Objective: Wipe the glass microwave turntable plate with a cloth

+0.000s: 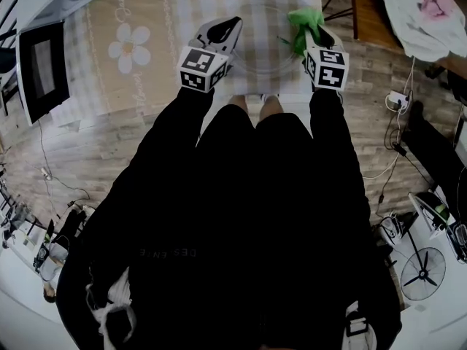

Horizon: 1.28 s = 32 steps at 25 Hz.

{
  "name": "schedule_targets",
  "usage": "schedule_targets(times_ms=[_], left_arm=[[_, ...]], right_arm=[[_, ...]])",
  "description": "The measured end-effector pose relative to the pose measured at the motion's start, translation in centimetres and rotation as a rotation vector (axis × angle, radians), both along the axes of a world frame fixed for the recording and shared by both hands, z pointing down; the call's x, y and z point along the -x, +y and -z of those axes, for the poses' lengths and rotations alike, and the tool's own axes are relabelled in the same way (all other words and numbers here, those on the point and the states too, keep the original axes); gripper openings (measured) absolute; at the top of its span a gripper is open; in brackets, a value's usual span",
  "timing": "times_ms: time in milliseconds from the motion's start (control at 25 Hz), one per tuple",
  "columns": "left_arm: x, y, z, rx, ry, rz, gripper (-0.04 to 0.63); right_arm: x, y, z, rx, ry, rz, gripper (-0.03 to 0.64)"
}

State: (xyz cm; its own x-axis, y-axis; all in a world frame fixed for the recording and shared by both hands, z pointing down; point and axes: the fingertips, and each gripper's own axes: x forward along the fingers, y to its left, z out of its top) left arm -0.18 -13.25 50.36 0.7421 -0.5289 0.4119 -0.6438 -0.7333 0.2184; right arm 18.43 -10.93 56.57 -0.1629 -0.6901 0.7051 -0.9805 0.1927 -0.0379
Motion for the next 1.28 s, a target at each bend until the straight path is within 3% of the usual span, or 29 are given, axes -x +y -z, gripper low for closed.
schedule_targets(times_ms=[200,480,800,1040,1280], left_arm=[[1.9,-0.5,0.1,-0.016,0.000,0.035,0.021],[5.7,-1.1,-0.3,-0.014,-0.009,0.101,0.021],[10.3,-0.8,-1.6,0.015,-0.012,0.160,0.021],[11.7,-0.2,-1.9,0.031,-0.005,0.158,0.021],[11.6,0.4,-2.0,0.036,0.003,0.176,0.021]], right_arm=[[4.8,-0.4,2.1,-0.043,-0.061,0.061,0.095],[14.7,-0.3,3.2,-0.072,-0.090,0.210,0.095],[23.6,2.1,-0.1,0.008,-0.059,0.374,0.097],[25.8,3.7,-3.2,0.085,-0.005,0.440,0.098],[25.8,4.0,-4.0,0.086,0.048,0.484,0.094]])
